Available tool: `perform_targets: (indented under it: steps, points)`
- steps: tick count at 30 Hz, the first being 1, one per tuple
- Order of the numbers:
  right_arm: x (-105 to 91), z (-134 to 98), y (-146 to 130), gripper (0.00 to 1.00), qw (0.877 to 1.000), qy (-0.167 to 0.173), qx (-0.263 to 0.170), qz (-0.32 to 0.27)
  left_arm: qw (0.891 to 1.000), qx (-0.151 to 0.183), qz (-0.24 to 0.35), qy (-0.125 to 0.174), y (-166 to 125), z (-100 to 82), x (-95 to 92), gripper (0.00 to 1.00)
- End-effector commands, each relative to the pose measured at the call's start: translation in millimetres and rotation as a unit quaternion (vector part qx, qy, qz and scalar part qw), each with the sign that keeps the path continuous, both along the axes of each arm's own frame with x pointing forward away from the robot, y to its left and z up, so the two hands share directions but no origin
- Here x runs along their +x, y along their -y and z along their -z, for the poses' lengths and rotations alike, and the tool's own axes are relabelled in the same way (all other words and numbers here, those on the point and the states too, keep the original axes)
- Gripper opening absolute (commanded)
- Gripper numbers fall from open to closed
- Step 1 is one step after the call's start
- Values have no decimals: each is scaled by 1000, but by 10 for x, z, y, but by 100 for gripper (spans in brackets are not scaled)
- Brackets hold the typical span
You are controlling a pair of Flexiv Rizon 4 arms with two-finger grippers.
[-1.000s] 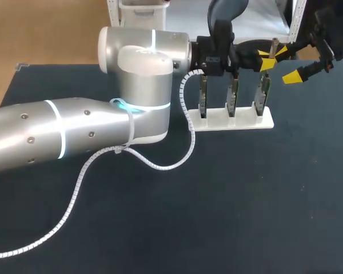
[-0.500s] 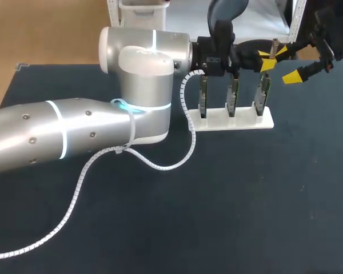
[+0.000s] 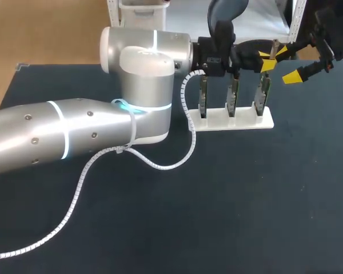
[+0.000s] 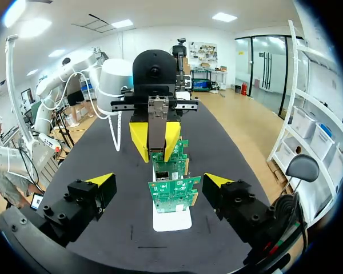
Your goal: Pick up the optical module with the left hand, and insert it into the network port with the right hand.
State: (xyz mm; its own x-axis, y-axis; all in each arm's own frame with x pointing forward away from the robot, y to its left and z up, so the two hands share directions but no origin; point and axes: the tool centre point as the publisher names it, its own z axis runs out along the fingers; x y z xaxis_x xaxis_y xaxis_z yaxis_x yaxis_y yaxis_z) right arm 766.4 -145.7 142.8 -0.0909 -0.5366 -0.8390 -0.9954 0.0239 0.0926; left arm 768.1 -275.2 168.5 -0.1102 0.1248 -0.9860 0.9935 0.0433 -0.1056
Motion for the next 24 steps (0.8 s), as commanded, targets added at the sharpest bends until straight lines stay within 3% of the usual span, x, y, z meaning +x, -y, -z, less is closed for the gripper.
perform_targets:
  steps: [1,5,13,24]
  points:
    - [-26,-4,-5,100,1000,2,-1,2,1000,2,2,-1,15,-2,28,0]
    - [17,-64,49,100,1000,10,-2,15,1000,2,2,-1,15,-2,28,0]
    - [159,-402,171,100,998,39,31,44,1000,2,2,-1,15,-2,28,0]
    - [153,-620,23,100,997,54,48,4,1000,2,2,-1,15,-2,28,0]
